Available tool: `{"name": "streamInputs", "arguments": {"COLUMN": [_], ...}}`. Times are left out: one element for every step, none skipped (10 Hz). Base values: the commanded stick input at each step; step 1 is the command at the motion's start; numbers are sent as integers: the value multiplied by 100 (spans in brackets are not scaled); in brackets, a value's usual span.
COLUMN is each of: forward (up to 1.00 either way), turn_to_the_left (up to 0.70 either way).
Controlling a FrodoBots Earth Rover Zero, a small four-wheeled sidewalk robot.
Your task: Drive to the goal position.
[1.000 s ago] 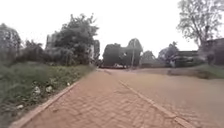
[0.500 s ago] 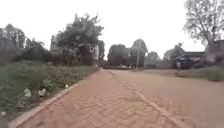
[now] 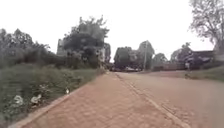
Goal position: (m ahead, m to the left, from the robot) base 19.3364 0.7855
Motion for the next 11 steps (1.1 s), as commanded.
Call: {"name": "streamInputs", "arguments": {"forward": [70,70,70,70,70,70,70,70,70,70,70], "turn_to_the_left": [0,0,0,0,0,0,0,0,0,0,0]}}
